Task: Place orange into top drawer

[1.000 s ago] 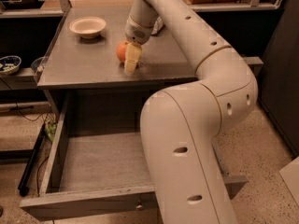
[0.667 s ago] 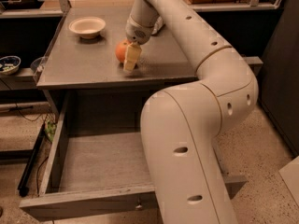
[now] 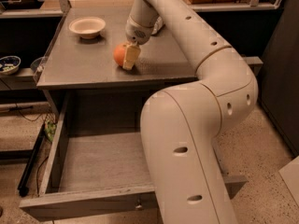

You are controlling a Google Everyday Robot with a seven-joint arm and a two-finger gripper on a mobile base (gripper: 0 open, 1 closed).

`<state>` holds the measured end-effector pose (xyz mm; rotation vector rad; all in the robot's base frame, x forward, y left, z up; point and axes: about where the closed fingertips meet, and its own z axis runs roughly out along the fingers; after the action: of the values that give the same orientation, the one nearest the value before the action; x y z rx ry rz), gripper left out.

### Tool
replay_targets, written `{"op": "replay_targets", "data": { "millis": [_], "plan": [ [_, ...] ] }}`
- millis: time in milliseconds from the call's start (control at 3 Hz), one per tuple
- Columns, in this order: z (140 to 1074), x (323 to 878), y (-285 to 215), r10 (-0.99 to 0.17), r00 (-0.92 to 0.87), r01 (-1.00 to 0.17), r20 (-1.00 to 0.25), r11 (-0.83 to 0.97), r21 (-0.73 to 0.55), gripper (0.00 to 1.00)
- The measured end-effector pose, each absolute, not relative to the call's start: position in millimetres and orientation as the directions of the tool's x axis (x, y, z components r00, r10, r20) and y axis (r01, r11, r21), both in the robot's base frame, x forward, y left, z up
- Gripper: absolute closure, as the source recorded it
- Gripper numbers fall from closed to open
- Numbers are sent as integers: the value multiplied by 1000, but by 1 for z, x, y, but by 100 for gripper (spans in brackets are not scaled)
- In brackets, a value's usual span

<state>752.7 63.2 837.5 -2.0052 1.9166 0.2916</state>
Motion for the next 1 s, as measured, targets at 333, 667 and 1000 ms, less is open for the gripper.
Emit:
{"op": "replay_targets", "data": {
  "millis": [333,667,1000],
  "plan": [
    [837,753,63,-922,63,-994,-383,-23,-109,100],
    [836,755,66,-920,57,-994,-388,-14,-113,100],
    [852,751,68,-911,66,-991,-407,-14,-131,100]
  ]
}}
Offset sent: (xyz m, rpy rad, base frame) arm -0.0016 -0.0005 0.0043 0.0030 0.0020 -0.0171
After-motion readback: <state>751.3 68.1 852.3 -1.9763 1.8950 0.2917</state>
